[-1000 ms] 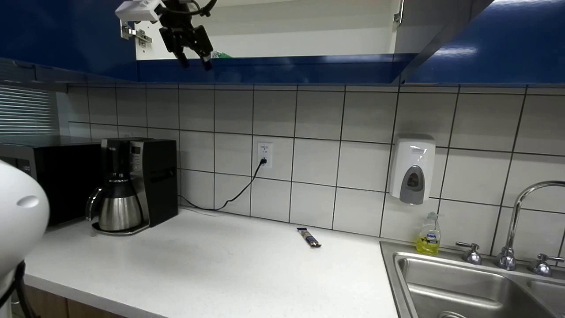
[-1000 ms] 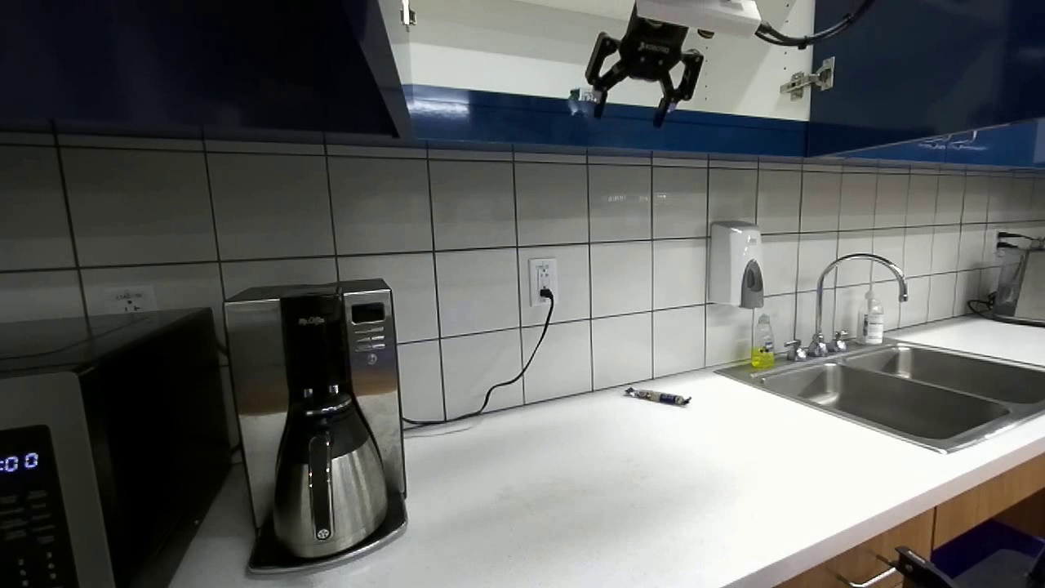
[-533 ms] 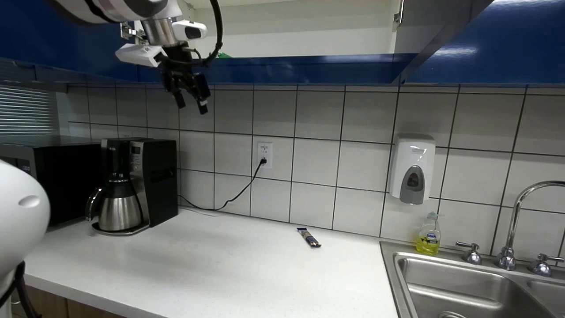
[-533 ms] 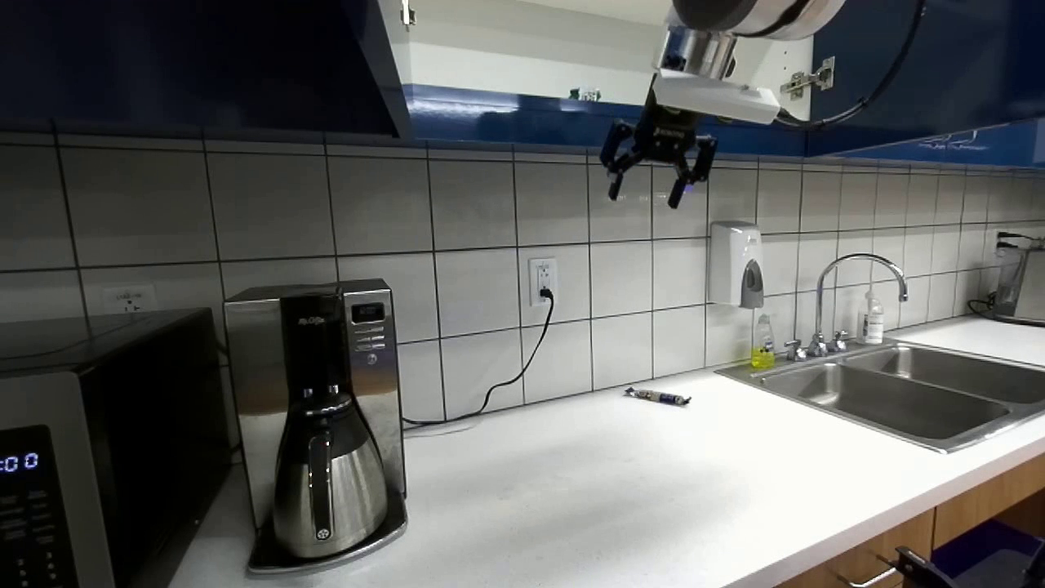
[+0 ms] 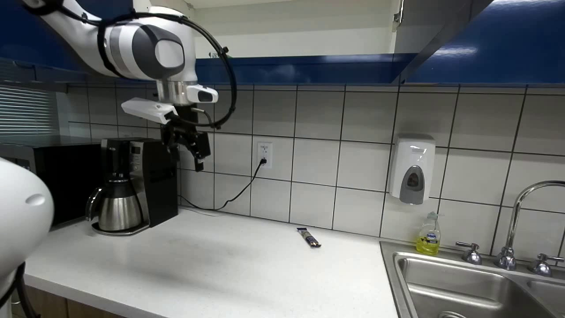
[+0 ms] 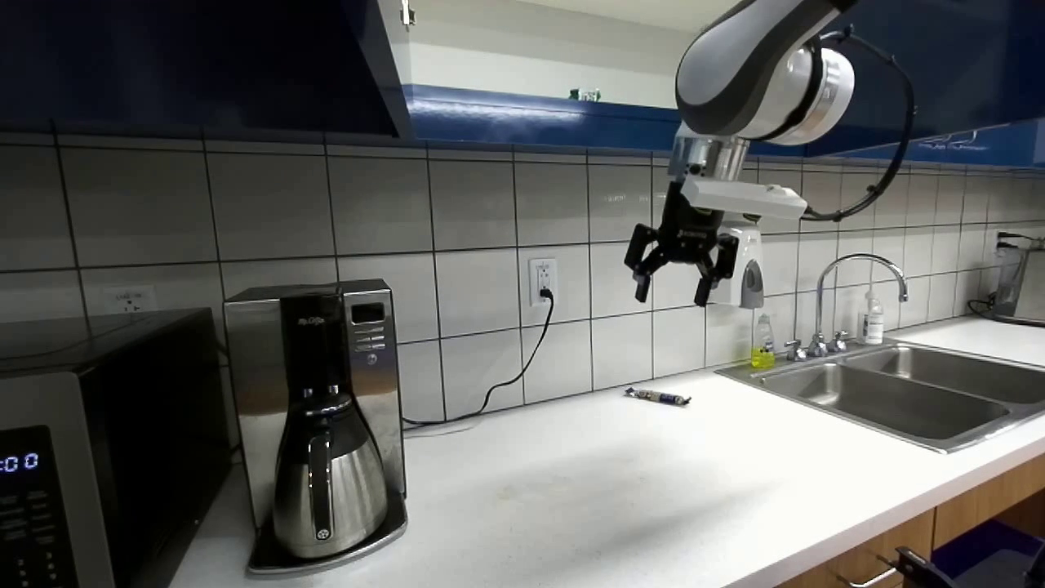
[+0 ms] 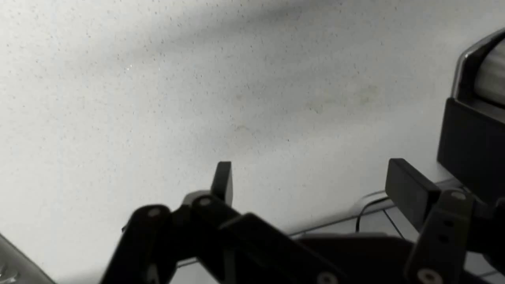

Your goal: Put the green packet in the open upper cabinet.

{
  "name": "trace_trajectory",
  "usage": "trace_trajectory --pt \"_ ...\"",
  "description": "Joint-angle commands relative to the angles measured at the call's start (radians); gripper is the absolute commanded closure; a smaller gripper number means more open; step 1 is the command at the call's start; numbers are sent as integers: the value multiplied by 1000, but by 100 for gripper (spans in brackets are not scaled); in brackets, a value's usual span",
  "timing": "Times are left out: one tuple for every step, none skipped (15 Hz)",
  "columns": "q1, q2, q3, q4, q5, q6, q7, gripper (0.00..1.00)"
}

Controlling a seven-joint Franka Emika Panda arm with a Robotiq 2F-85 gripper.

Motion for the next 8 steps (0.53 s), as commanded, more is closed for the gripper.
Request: trace_trajectory --pt "21 73 -33 -55 36 42 -101 0" --pt "24 94 -37 -69 39 48 -119 0" --pt "27 115 -38 -82 42 51 -134 0" --pt "31 139 -40 -91 45 54 -150 0" --pt "35 160 -40 -100 49 55 -165 0" --pt "38 178 -37 -110 49 60 -173 0" --pt "40 192 -30 -117 44 62 -174 0" --pt "44 204 -29 -124 47 71 -179 0"
